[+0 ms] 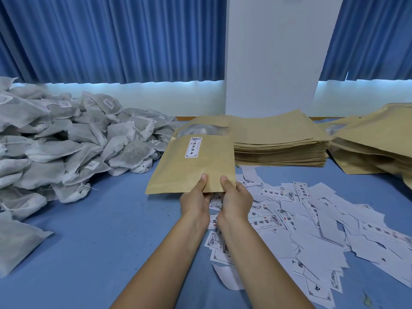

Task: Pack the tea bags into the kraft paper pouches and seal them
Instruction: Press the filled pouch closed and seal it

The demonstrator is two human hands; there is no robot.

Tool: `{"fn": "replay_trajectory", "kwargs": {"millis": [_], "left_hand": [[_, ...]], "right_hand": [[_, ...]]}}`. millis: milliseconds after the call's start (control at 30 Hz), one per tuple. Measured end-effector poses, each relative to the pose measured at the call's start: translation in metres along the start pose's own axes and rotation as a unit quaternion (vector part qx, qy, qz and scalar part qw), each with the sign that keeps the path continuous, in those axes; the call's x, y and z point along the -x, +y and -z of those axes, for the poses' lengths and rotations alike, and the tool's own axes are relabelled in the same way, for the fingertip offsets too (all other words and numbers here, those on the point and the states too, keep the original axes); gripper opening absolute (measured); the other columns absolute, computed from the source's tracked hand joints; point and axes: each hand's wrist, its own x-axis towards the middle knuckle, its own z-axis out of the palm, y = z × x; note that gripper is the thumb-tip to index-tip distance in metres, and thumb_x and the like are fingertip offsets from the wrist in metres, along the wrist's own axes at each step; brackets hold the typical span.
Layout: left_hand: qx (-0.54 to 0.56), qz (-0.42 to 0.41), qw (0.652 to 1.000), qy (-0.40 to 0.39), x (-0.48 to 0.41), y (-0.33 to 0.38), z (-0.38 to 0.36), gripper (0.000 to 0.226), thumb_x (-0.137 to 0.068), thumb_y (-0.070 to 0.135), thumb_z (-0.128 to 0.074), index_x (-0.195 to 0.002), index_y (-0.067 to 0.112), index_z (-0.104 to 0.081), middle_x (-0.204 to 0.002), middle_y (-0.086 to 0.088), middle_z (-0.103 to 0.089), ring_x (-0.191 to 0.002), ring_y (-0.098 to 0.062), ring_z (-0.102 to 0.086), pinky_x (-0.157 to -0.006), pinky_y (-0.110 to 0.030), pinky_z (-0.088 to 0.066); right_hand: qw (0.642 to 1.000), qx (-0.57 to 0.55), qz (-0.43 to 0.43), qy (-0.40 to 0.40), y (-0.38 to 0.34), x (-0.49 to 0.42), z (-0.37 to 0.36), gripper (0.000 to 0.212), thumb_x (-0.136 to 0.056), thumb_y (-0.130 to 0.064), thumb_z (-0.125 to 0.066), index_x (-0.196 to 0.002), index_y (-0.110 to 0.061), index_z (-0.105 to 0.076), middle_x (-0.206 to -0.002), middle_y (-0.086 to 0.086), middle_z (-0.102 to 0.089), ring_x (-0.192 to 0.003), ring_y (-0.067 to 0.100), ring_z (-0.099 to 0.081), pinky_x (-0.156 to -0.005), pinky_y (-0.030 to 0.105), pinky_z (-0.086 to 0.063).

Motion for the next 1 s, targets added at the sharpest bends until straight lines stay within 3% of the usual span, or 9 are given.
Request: {"fn": "replay_trajectory", "kwargs": {"millis": [133, 500, 567, 667, 767, 900, 1000], "left_hand": [[0.005, -0.023, 0.999, 0.046, -0.009, 0.009, 0.007, 0.027, -0.087, 0.000, -0.065, -0.113, -0.002, -0.060, -0.112, -0.012, -0.067, -0.096, -0.022, -0.066, -0.078, -0.031, -0.053], [-0.041, -0.062, 0.996, 0.050, -0.016, 0.013, 0.011, 0.027, -0.085, 0.007, -0.070, -0.110, 0.001, -0.062, -0.105, -0.007, -0.069, -0.084, -0.013, -0.068, -0.067, -0.023, -0.056], [-0.046, -0.067, 0.995, 0.064, -0.020, 0.018, 0.014, 0.026, -0.085, 0.006, -0.069, -0.110, 0.003, -0.061, -0.106, -0.007, -0.068, -0.084, -0.014, -0.066, -0.072, -0.026, -0.054], [-0.070, -0.076, 0.993, 0.052, -0.022, 0.023, 0.016, 0.026, -0.086, 0.004, -0.068, -0.110, 0.004, -0.060, -0.104, -0.007, -0.067, -0.086, -0.016, -0.066, -0.065, -0.024, -0.053], [-0.070, -0.079, 0.994, 0.042, -0.022, 0.023, 0.015, 0.019, -0.086, 0.005, -0.068, -0.103, 0.007, -0.061, -0.099, -0.004, -0.068, -0.084, -0.013, -0.066, -0.063, -0.022, -0.054], [-0.077, -0.088, 0.991, 0.073, -0.026, 0.025, 0.017, 0.004, -0.090, 0.009, -0.064, -0.092, 0.009, -0.061, -0.094, -0.003, -0.066, -0.081, -0.015, -0.065, -0.078, -0.032, -0.054], [-0.122, -0.099, 0.983, 0.095, -0.030, 0.027, 0.020, 0.010, -0.088, 0.007, -0.067, -0.081, 0.009, -0.061, -0.086, -0.004, -0.066, -0.079, -0.020, -0.064, -0.078, -0.033, -0.054]], "right_hand": [[0.999, -0.028, -0.033, 0.026, -0.004, -0.002, 0.002, 0.020, -0.085, -0.002, -0.067, -0.067, -0.010, -0.062, -0.069, 0.000, -0.065, -0.066, 0.014, -0.058, -0.059, 0.021, -0.047], [0.997, -0.048, -0.030, 0.052, -0.013, -0.001, 0.003, 0.020, -0.084, -0.003, -0.069, -0.067, -0.011, -0.062, -0.069, 0.001, -0.064, -0.067, 0.017, -0.057, -0.064, 0.027, -0.048], [0.995, -0.059, -0.040, 0.068, -0.017, -0.004, 0.006, 0.019, -0.084, -0.004, -0.069, -0.069, -0.011, -0.062, -0.071, -0.001, -0.064, -0.068, 0.016, -0.057, -0.060, 0.022, -0.046], [0.993, -0.066, -0.058, 0.080, -0.021, -0.005, 0.009, 0.016, -0.084, -0.006, -0.070, -0.072, -0.013, -0.063, -0.074, -0.004, -0.063, -0.067, 0.011, -0.056, -0.054, 0.017, -0.041], [0.993, -0.065, -0.058, 0.076, -0.020, -0.003, 0.009, 0.014, -0.084, -0.007, -0.070, -0.073, -0.013, -0.063, -0.075, -0.003, -0.064, -0.065, 0.010, -0.054, -0.053, 0.017, -0.039], [0.992, -0.079, -0.052, 0.087, -0.025, -0.004, 0.009, 0.017, -0.084, -0.008, -0.071, -0.072, -0.015, -0.062, -0.072, -0.006, -0.063, -0.058, 0.007, -0.050, -0.045, 0.012, -0.038], [0.988, -0.095, -0.062, 0.100, -0.027, -0.006, 0.013, 0.016, -0.084, -0.009, -0.072, -0.073, -0.015, -0.062, -0.073, -0.006, -0.062, -0.057, 0.007, -0.048, -0.039, 0.010, -0.036]]}}
